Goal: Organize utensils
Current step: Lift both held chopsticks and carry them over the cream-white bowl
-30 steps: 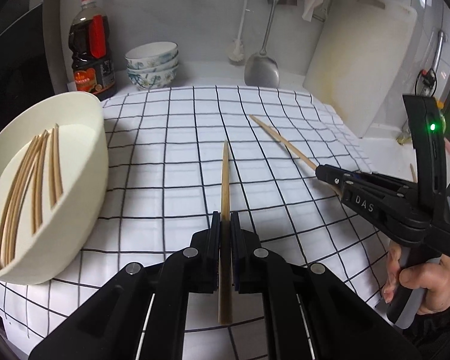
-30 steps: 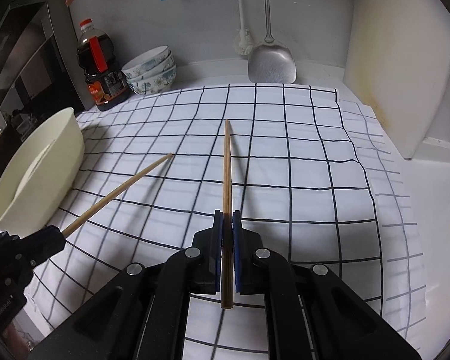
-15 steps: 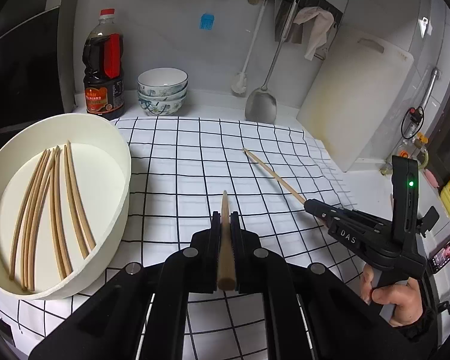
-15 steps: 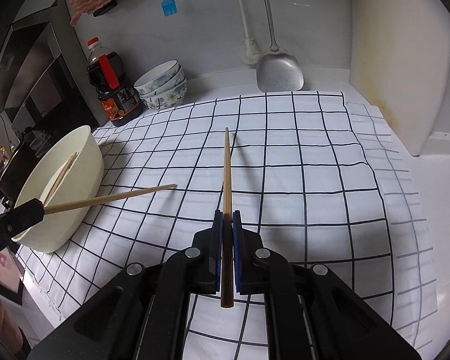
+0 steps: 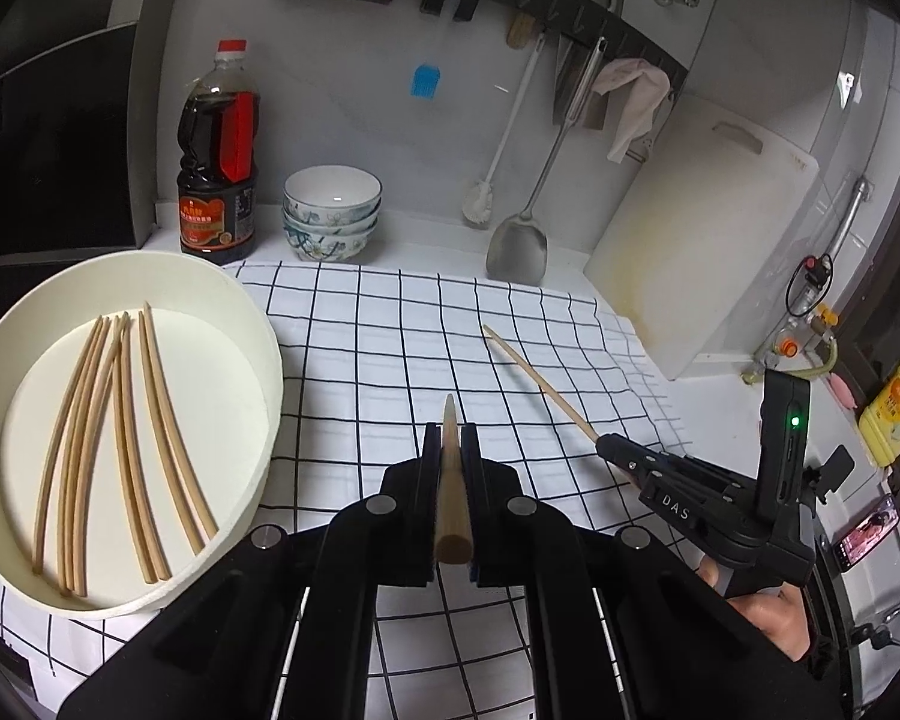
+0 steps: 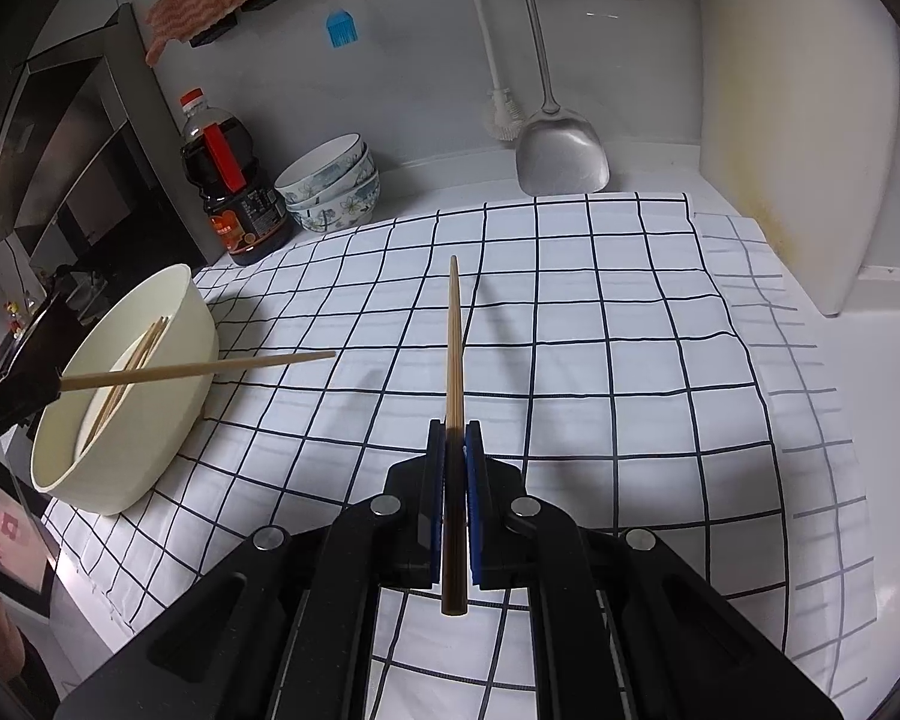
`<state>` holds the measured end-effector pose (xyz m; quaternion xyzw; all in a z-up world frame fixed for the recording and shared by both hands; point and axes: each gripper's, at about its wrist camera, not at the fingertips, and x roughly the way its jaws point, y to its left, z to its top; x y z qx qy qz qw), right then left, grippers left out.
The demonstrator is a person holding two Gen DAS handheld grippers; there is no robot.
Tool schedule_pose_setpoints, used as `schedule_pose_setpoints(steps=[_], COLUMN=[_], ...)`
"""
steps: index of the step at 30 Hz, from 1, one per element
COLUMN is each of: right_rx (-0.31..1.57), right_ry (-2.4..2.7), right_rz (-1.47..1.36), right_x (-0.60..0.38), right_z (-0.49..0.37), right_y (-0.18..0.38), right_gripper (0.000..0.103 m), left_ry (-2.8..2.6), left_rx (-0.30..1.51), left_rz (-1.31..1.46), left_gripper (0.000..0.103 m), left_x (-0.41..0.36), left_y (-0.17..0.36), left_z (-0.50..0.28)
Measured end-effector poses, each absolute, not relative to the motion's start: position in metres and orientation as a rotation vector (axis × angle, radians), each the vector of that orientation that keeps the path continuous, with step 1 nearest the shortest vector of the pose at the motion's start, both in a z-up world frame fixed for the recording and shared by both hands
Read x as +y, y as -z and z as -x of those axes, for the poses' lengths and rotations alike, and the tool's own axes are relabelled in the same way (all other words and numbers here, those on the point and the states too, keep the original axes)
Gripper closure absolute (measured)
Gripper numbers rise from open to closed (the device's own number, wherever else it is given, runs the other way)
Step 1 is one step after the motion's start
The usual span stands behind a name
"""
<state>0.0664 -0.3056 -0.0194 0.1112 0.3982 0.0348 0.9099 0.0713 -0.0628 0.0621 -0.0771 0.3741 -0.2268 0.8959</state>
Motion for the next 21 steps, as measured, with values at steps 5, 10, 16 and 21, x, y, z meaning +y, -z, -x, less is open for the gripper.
schedule_pose_setpoints(steps=[5, 10, 16, 21], right_rx=[0.796, 0.757, 0.728, 0.718], right_ry=[-0.087, -0.122, -0.206, -0.295], right_rz=[-0.217, -0.22, -0.209, -0.188], right_x=[-0.296, -0.275, -0.222, -0.164], right_z=[-0.062, -0.059, -0.066, -0.081], right_y=[0.008, -0.01, -0.026, -0.037], right_gripper=[0.097, 0.097, 0.097, 0.097], left_ry=[0.455, 0.426, 0.378, 0.332], left_rx=[0.74, 0.705, 0.657, 0.635], left_rz=[0.168, 0.168, 0.182, 0.187], left_gripper=[0.096, 0.096, 0.096, 0.096], left_x=[-0.046, -0.021, 0.02, 0.059], left_y=[-0.078, -0.094, -0.11, -0.114], left_z=[-0.07, -0.066, -0.066, -0.071])
